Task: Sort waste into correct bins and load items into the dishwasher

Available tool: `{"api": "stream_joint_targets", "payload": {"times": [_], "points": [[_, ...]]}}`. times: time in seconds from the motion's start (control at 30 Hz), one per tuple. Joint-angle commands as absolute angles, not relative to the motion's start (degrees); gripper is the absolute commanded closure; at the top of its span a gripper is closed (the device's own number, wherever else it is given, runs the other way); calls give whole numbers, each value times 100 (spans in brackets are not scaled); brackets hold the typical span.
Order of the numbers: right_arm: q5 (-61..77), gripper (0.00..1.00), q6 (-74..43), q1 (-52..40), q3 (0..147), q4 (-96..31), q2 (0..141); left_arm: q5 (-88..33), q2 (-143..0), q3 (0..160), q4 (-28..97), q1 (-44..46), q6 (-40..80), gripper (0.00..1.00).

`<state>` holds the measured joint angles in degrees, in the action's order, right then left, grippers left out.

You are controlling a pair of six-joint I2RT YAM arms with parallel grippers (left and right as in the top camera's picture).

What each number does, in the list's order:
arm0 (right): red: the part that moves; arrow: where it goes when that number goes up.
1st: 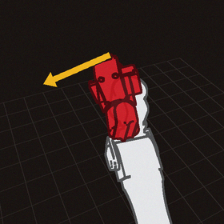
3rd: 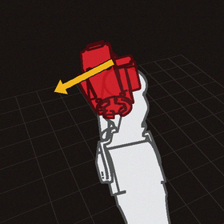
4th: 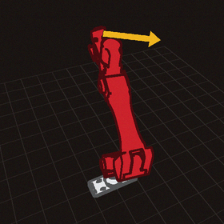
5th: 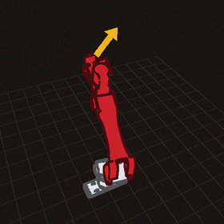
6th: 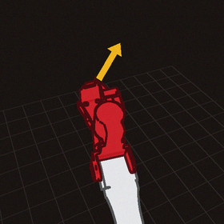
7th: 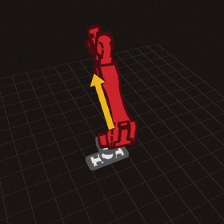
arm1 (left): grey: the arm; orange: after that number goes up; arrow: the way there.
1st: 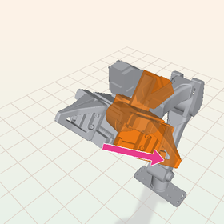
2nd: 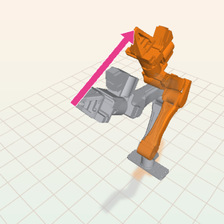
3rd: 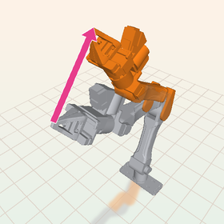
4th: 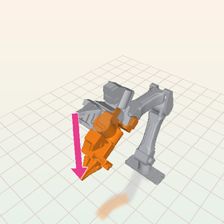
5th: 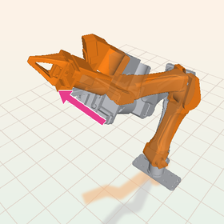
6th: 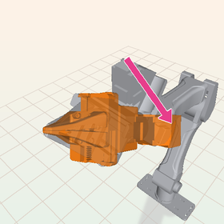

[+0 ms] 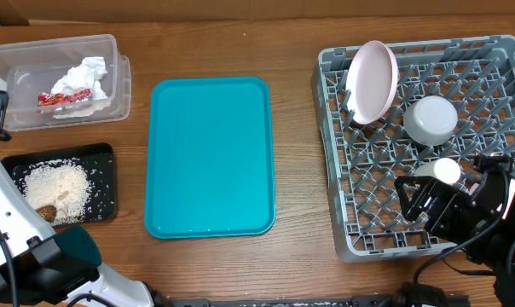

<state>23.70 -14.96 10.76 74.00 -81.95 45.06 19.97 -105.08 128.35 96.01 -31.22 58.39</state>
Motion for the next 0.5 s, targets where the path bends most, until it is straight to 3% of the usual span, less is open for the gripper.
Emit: {"api": "stream_joint_targets", "payload": {"times": [0.0, 0.27, 0.47], "points": [[2318, 0, -1527, 1046, 7382, -8276, 4480, 2093, -10562, 12864, 9596, -3098, 5933, 0], [1911, 0, -1481, 1026, 7363, -8750, 4477, 2093, -10562, 12864, 9594, -3098, 5933, 0], [1949, 0, -1461, 1011, 6934, -7835, 4272, 2093, -10562, 12864, 9596, -3098, 5933, 0]]}}
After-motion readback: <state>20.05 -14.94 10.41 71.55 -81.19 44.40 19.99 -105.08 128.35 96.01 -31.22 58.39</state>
